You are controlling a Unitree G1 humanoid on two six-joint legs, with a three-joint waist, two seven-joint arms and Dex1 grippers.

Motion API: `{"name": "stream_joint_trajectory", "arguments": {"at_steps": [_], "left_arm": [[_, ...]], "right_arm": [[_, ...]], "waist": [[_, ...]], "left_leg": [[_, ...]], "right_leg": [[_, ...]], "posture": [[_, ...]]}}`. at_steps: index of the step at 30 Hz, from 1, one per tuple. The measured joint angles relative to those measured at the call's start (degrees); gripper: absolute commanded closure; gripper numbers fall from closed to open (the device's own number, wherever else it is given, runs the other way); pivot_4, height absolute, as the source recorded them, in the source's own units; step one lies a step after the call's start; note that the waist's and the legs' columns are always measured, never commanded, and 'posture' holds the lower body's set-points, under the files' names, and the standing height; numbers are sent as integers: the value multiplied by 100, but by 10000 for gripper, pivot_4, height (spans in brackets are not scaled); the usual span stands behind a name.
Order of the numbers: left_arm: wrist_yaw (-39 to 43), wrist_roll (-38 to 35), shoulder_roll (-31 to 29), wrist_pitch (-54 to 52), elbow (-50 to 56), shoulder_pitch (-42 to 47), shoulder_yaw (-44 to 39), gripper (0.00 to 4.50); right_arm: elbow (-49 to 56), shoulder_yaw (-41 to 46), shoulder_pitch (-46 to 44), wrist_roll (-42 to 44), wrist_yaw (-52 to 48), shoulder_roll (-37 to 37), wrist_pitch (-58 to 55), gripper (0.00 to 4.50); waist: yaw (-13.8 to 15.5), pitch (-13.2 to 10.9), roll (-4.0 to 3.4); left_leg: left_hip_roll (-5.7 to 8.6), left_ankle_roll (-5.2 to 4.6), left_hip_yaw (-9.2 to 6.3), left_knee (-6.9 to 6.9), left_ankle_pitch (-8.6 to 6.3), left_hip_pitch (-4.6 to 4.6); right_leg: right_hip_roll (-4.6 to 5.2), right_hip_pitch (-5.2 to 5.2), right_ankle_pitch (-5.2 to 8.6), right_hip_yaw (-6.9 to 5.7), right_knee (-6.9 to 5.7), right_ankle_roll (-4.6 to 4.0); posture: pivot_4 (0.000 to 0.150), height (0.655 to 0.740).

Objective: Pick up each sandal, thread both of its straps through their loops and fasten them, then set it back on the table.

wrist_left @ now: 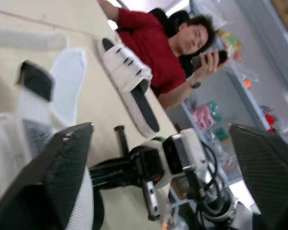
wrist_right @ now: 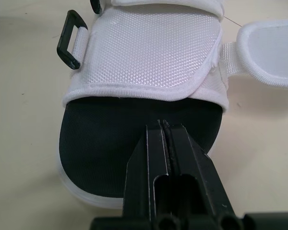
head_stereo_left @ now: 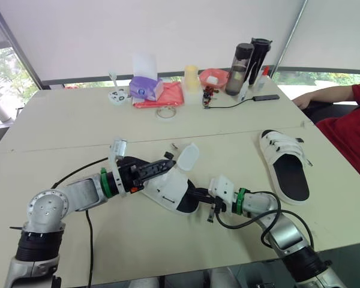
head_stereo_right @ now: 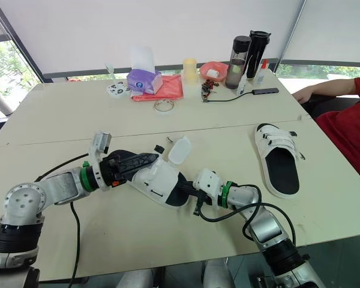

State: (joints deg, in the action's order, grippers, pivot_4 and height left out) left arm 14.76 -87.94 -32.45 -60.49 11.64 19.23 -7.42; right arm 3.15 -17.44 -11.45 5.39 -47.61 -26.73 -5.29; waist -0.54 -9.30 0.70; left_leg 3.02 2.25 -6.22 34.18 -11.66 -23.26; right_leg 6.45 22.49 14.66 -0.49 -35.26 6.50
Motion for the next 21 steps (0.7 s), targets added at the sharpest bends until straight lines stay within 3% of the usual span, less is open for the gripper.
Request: {"name": "stream_joint_trajectory", "arguments": {"at_steps": [4,12,16,21], "left_arm": [[401,645,-25,259,-184,388,-40,657],[1702,1793,-839,761,-1125,784,-560,657],[2676,2891,-1307,1077,-1342,347,-52,657],[3676,3523,-1386,1145,-1232,73,492,657]], "right_arm": [[128,29,76,-6,14,-24,-43,45000],[1465,335,888,196,39,-484,-925,45000],[1973,395,1143,354,148,-497,-1442,45000],[2428,615,1219,851,131,-615,-2223,45000]], "waist": [[5,0,1],[16,-1,0],[-20,-4,-1],[27,-29,16]], "left_leg": [[5,4,-1,0,2,-3],[18,3,-1,-12,1,-17],[14,3,9,-19,0,-19],[6,4,-1,-16,-1,-32]], "right_leg": [[2,3,1,0,1,1],[21,15,17,1,2,26],[25,27,17,7,2,24],[36,33,17,6,3,24]], "posture": [[1500,7400],[1500,7400],[1500,7400],[1500,7400]]}}
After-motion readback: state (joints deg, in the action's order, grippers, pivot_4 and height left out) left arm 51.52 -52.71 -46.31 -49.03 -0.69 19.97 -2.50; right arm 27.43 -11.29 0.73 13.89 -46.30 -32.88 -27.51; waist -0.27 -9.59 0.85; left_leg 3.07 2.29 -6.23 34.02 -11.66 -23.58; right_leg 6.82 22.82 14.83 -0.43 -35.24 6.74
